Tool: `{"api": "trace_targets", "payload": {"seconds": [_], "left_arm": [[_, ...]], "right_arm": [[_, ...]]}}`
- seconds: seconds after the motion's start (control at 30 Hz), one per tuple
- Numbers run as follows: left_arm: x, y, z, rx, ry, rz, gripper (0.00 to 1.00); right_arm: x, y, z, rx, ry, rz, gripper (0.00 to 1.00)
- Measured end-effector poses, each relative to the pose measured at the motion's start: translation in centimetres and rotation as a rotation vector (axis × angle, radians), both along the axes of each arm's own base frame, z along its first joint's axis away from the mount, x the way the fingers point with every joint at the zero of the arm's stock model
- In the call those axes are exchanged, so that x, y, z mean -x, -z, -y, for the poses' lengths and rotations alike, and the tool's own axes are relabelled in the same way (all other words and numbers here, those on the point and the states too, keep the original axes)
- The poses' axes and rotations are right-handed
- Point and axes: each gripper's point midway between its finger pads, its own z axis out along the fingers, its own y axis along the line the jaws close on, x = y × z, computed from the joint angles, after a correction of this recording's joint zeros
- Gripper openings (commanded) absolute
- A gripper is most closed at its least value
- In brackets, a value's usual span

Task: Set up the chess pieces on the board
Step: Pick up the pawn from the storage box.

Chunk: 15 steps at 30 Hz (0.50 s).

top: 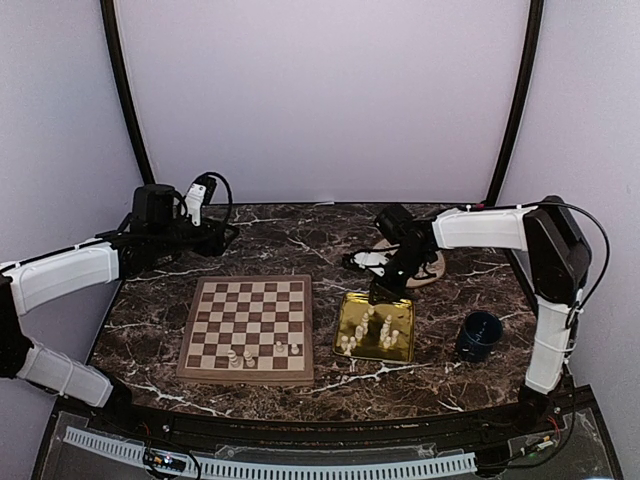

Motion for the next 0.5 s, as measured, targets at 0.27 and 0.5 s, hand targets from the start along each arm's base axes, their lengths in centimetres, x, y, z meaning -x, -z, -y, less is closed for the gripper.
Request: {"api": "trace_targets", "payload": {"seconds": [0.27,0.5], "left_arm": [[0.2,-0.3,-0.1,-0.002,0.002,0.005,0.68],[0.3,-0.1,-0.1,-0.005,0.002,-0.002,0.68]], "right_arm": [[1.0,1.2,-0.6,0.026,-0.024,-0.028,0.28],[1.2,2.1,-0.4,0.047,-0.024,-0.045,0.17]]}}
